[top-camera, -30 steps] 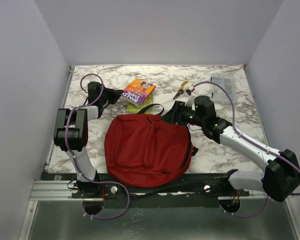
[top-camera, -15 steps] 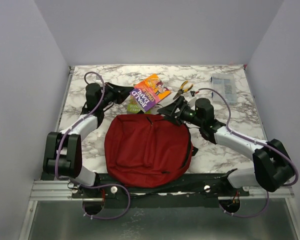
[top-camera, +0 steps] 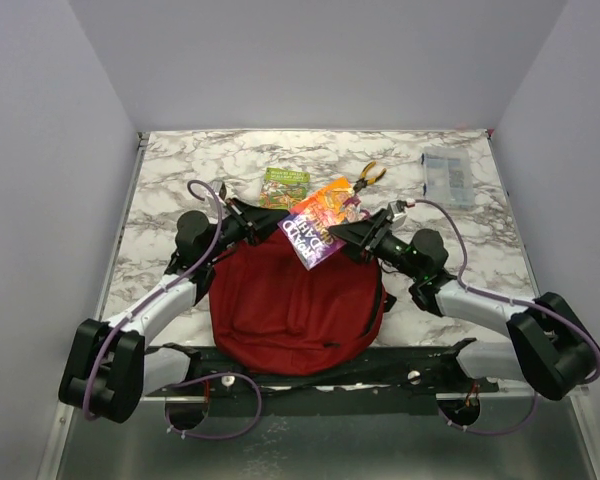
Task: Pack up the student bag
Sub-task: Pick up the book from the center of the board.
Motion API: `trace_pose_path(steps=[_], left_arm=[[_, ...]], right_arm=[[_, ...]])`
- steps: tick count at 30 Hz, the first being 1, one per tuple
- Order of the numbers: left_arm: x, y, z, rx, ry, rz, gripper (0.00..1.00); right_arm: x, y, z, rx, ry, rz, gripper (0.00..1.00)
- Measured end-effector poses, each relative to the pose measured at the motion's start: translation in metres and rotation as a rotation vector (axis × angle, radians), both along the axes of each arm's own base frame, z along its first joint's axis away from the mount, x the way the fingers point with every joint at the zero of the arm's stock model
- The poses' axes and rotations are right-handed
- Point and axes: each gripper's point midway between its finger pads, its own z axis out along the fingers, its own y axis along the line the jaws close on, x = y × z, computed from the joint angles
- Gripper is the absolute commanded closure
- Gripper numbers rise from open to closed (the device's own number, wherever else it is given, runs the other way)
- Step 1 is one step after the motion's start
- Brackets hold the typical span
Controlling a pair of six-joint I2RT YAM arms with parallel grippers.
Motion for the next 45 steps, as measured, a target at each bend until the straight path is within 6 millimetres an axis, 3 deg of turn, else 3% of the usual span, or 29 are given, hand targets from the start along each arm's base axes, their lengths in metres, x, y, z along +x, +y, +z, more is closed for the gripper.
trace_pose_path(steps=[2,6,7,9,11,17,22,26,34,41,45], left_arm=[[-0.01,-0.005,0.004,-0.016,-0.016,-0.016,1.0],[-0.022,-0.009,0.011,-0.039,-0.044,-0.032,0.99],[-0.024,-0.009,0.013,-0.043,-0.051,-0.033,0.92],[-0.029,-0.01,0.018,-0.053,-0.074,-0.033,0.65],[-0.036,-0.008,0.019,-0.051,-0.098,-0.03,0.46],[-0.058,-0.004,0.004,-0.022,-0.114,-0.051,0.02],[-0.091,-0.003,0.018,-0.013,-0.221,-0.066,0.02],[-0.113,-0.018,0.035,-0.03,-0.287,-0.11,0.02],[-0.13,-0.053,0.067,-0.009,-0.408,-0.101,0.03],[-0.107,-0.066,0.065,0.064,-0.419,0.04,0.25],[-0.092,-0.068,0.055,0.117,-0.399,0.104,0.52]], right_arm=[[-0.005,-0.006,0.009,0.027,-0.02,-0.016,0.57],[-0.011,-0.013,0.03,0.072,-0.067,-0.035,0.92],[-0.012,-0.014,0.034,0.08,-0.076,-0.036,0.99],[-0.014,-0.014,0.037,0.091,-0.075,-0.031,0.99],[-0.019,-0.013,0.042,0.103,-0.079,-0.015,0.99],[-0.025,-0.023,0.071,0.198,-0.078,-0.038,0.99],[-0.029,-0.032,0.092,0.259,-0.095,-0.064,0.99],[-0.026,-0.034,0.097,0.27,-0.095,-0.079,0.99],[-0.024,-0.034,0.098,0.269,-0.094,-0.084,0.99],[-0.023,-0.037,0.094,0.235,-0.089,-0.112,0.99],[-0.024,-0.039,0.094,0.221,-0.103,-0.129,0.99]])
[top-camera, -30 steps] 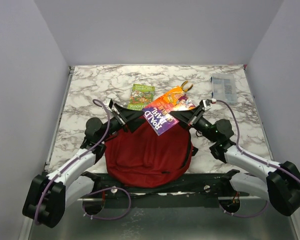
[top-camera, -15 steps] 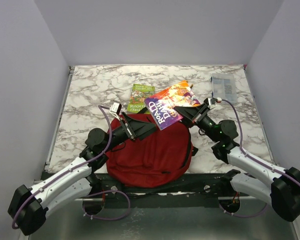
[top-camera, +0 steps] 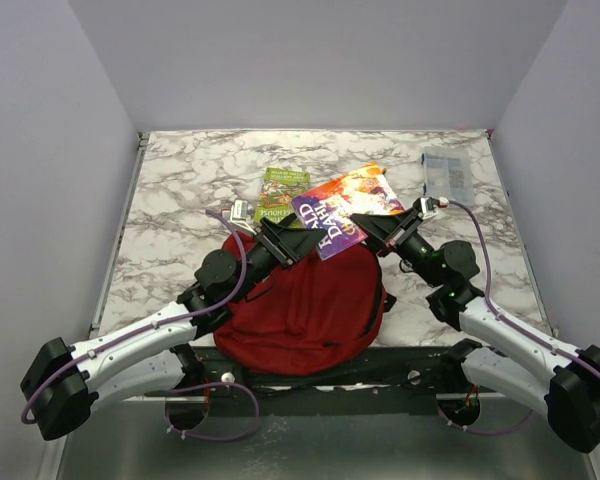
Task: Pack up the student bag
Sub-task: Pick up the book from the center of the board.
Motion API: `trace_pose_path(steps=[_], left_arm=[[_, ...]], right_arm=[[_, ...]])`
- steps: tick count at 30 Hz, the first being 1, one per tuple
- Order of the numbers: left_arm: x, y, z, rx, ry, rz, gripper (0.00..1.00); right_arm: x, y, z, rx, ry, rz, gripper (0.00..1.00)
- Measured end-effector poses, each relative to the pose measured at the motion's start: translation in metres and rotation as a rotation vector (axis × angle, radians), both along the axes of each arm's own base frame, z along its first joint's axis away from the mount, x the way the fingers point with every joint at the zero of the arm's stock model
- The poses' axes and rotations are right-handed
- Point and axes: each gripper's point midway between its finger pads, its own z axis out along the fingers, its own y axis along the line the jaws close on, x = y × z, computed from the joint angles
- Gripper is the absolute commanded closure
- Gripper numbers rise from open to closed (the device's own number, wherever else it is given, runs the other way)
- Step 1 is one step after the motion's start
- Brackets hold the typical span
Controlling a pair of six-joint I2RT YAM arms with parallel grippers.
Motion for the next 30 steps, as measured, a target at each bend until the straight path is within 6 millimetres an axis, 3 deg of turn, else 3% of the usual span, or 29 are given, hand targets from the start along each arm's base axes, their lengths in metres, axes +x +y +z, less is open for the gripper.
trace_pose_path(steps=[3,7,11,14,18,22,27,30], left_arm=[[0.008,0.0,-0.002,0.012,0.004,0.038,0.7],[0.012,0.0,0.0,0.019,-0.004,0.055,0.99],[0.018,0.009,-0.006,0.051,-0.005,0.055,1.0],[0.027,0.03,-0.008,0.067,-0.006,0.077,1.0],[0.028,0.061,-0.006,0.077,-0.023,0.093,1.0],[0.013,0.081,-0.002,0.079,-0.058,0.068,1.0],[-0.006,0.086,0.002,0.094,-0.095,-0.032,1.0],[-0.014,0.081,0.0,0.115,-0.085,-0.113,1.0]], right_arm=[[0.0,0.001,-0.002,-0.011,0.0,-0.001,0.94],[-0.001,0.001,-0.007,-0.052,-0.017,-0.01,0.69],[-0.006,0.0,-0.008,-0.124,-0.072,-0.023,0.32],[-0.01,0.003,-0.012,-0.211,-0.114,-0.009,0.19],[-0.012,0.012,-0.02,-0.376,-0.163,0.046,0.13],[-0.013,0.02,-0.026,-0.525,-0.213,0.122,0.12],[-0.021,0.02,-0.048,-0.651,-0.224,0.217,0.11],[-0.028,0.019,-0.046,-0.699,-0.243,0.261,0.12]])
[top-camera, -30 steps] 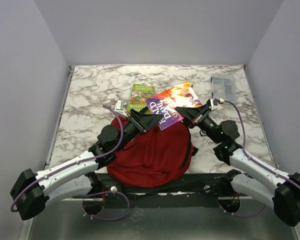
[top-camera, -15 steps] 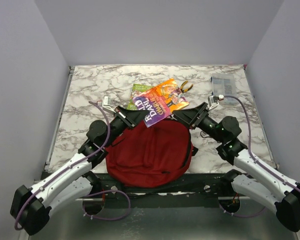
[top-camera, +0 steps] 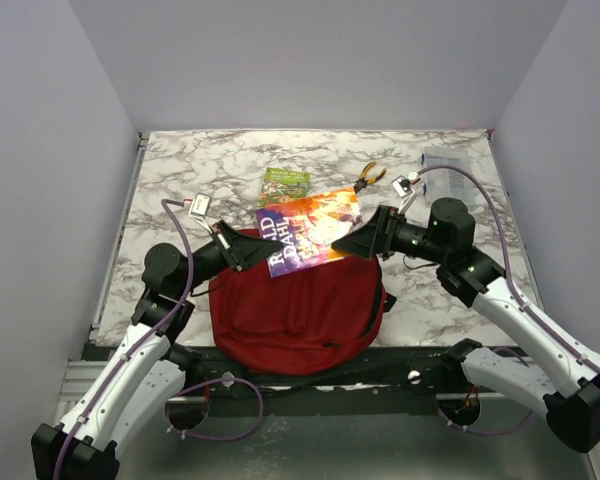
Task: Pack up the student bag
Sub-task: Pick up the book from the center of the board.
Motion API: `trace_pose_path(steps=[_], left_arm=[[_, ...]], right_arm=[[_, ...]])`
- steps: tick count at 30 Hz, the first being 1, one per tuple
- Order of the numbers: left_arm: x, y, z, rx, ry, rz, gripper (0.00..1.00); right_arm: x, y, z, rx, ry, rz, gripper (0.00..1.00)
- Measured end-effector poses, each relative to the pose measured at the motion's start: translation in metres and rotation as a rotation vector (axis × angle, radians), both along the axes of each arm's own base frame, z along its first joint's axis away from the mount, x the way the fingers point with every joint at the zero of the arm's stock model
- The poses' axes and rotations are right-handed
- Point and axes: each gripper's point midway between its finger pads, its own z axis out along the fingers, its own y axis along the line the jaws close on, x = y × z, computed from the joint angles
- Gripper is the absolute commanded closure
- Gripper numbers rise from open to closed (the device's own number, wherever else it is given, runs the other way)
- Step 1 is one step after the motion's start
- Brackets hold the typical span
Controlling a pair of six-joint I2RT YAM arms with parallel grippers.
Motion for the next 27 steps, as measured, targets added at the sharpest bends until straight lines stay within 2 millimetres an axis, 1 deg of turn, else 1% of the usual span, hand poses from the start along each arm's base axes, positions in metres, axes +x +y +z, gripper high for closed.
trace_pose_path(steps=[3,5,7,9,12,14,16,20,21,23,24,27], left_arm=[[-0.011,-0.009,-0.006,0.031,0.018,-0.106,1.0],[-0.019,-0.012,-0.01,0.046,0.026,-0.161,1.0],[-0.023,-0.013,-0.012,0.057,0.026,-0.196,1.0],[-0.025,-0.014,-0.01,0.062,0.021,-0.22,1.0],[-0.029,-0.015,-0.008,0.066,0.007,-0.242,1.0],[-0.03,-0.015,-0.008,0.07,0.004,-0.253,1.0],[-0.031,-0.017,-0.009,0.075,0.01,-0.271,1.0],[-0.031,-0.019,-0.012,0.081,0.024,-0.29,1.0],[-0.032,-0.019,-0.012,0.08,0.025,-0.294,1.0],[-0.034,-0.019,-0.011,0.078,0.021,-0.302,1.0],[-0.034,-0.019,-0.01,0.076,0.018,-0.303,0.97],[-0.034,-0.02,-0.01,0.073,0.019,-0.311,0.55]], right_arm=[[-0.004,0.0,0.015,-0.01,-0.037,0.028,0.16],[-0.011,0.002,0.023,0.008,-0.054,0.071,0.19],[-0.022,0.004,0.025,0.03,-0.031,0.123,0.22],[-0.028,0.005,0.025,0.052,-0.007,0.153,0.26],[-0.04,0.008,0.021,0.096,0.042,0.218,0.3],[-0.047,0.01,0.017,0.124,0.067,0.249,0.41],[-0.053,0.01,0.015,0.158,0.086,0.277,0.55],[-0.064,0.01,0.017,0.241,0.109,0.32,0.71],[-0.066,0.01,0.018,0.259,0.109,0.325,0.78],[-0.07,0.008,0.021,0.285,0.106,0.335,0.98],[-0.071,0.007,0.023,0.293,0.095,0.337,0.99],[-0.071,0.006,0.024,0.281,0.077,0.326,0.99]])
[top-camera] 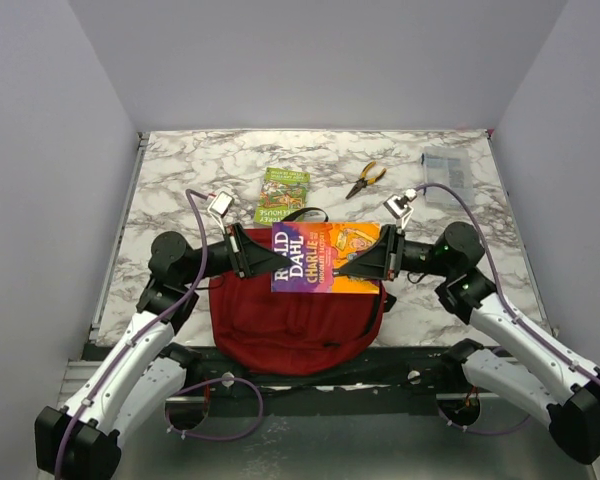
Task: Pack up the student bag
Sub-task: Pick up the book from the center of the board, then place the book in the student bag.
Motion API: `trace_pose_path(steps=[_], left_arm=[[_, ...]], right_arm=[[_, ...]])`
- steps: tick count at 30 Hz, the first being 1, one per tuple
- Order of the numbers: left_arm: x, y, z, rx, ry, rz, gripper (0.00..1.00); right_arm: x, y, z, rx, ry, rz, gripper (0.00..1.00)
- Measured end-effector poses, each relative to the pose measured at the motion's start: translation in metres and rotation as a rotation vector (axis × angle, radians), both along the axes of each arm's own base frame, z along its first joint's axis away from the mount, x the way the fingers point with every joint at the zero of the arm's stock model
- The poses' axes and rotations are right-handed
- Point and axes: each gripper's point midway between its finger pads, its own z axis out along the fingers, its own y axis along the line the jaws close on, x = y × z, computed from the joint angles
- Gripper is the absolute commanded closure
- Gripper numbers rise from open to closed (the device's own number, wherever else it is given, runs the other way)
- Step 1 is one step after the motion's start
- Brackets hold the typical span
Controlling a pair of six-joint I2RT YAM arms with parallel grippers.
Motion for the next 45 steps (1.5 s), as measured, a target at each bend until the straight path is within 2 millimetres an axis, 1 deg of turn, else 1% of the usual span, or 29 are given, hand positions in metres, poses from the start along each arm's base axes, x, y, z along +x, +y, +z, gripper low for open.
trace_pose_path(steps=[1,2,3,4,5,6,7,8,9,10,12,15,16,18,22,23,25,27,29,30,31,32,34,38,40,43,45], left_arm=[[0.001,-0.001,-0.002,0.003,0.005,-0.002,0.46],[0.003,-0.002,-0.003,0.004,0.013,-0.001,0.34],[0.005,-0.002,-0.006,0.007,0.029,0.0,0.25],[0.008,-0.003,-0.01,0.011,0.047,0.006,0.14],[0.01,-0.003,-0.017,0.017,0.069,0.013,0.1],[0.011,-0.003,-0.023,0.02,0.088,0.022,0.09],[0.011,-0.003,-0.027,0.024,0.101,0.025,0.08],[0.013,-0.004,-0.036,0.035,0.122,0.037,0.08],[0.013,-0.004,-0.041,0.043,0.135,0.041,0.07],[0.015,-0.006,-0.049,0.066,0.152,0.06,0.08],[0.013,-0.011,-0.06,0.102,0.175,0.066,0.08],[0.005,-0.032,-0.077,0.213,0.193,0.07,0.11],[0.001,-0.042,-0.083,0.26,0.195,0.068,0.11],[-0.003,-0.059,-0.09,0.325,0.187,0.063,0.11],[-0.001,-0.09,-0.106,0.464,0.145,0.078,0.11],[0.001,-0.101,-0.112,0.515,0.132,0.081,0.11],[0.007,-0.126,-0.117,0.59,0.096,0.08,0.12],[0.014,-0.15,-0.124,0.67,0.061,0.081,0.19],[0.021,-0.169,-0.13,0.73,0.036,0.082,0.25],[0.023,-0.174,-0.131,0.743,0.026,0.082,0.29],[0.028,-0.185,-0.136,0.779,0.017,0.08,0.34],[0.031,-0.19,-0.14,0.797,0.011,0.079,0.38],[0.038,-0.193,-0.153,0.859,0.007,0.088,0.45],[0.044,-0.19,-0.174,0.953,0.01,0.092,0.6],[0.044,-0.188,-0.181,0.979,0.015,0.087,0.62],[0.044,-0.19,-0.188,1.002,0.026,0.078,0.62],[0.044,-0.19,-0.194,1.016,0.033,0.072,0.56]], right_arm=[[0.002,0.0,-0.001,-0.017,-0.006,-0.015,0.99],[0.006,-0.001,-0.002,-0.042,-0.015,-0.04,1.0],[0.013,-0.001,-0.002,-0.073,-0.02,-0.078,0.99],[0.02,-0.003,-0.002,-0.111,-0.024,-0.125,0.99],[0.029,-0.006,-0.002,-0.152,-0.023,-0.188,0.99],[0.038,-0.011,-0.002,-0.194,-0.021,-0.259,0.99],[0.048,-0.018,-0.002,-0.236,-0.023,-0.337,0.99],[0.056,-0.028,-0.003,-0.272,-0.031,-0.417,0.99],[0.064,-0.039,-0.005,-0.308,-0.037,-0.503,1.0],[0.071,-0.054,-0.01,-0.348,-0.04,-0.597,0.99],[0.079,-0.081,-0.02,-0.424,-0.036,-0.748,0.99],[0.088,-0.129,-0.032,-0.551,-0.034,-0.976,0.99],[0.088,-0.143,-0.033,-0.589,-0.035,-1.036,0.99],[0.086,-0.164,-0.031,-0.641,-0.044,-1.122,0.99],[0.079,-0.203,-0.012,-0.679,-0.09,-1.282,0.99],[0.076,-0.211,-0.008,-0.678,-0.101,-1.312,0.99],[0.068,-0.223,0.0,-0.657,-0.125,-1.358,1.0],[0.062,-0.231,0.008,-0.634,-0.142,-1.387,1.0],[0.057,-0.237,0.012,-0.627,-0.15,-1.404,0.99],[0.055,-0.239,0.012,-0.627,-0.151,-1.408,0.99],[0.053,-0.241,0.013,-0.63,-0.15,-1.41,0.99],[0.052,-0.242,0.013,-0.632,-0.149,-1.411,0.99],[0.05,-0.243,0.013,-0.63,-0.15,-1.411,0.99],[0.046,-0.244,0.012,-0.63,-0.15,-1.409,0.99],[0.046,-0.244,0.011,-0.631,-0.15,-1.404,0.99],[0.045,-0.241,0.008,-0.641,-0.149,-1.384,0.99],[0.045,-0.239,0.005,-0.649,-0.15,-1.37,0.99]])
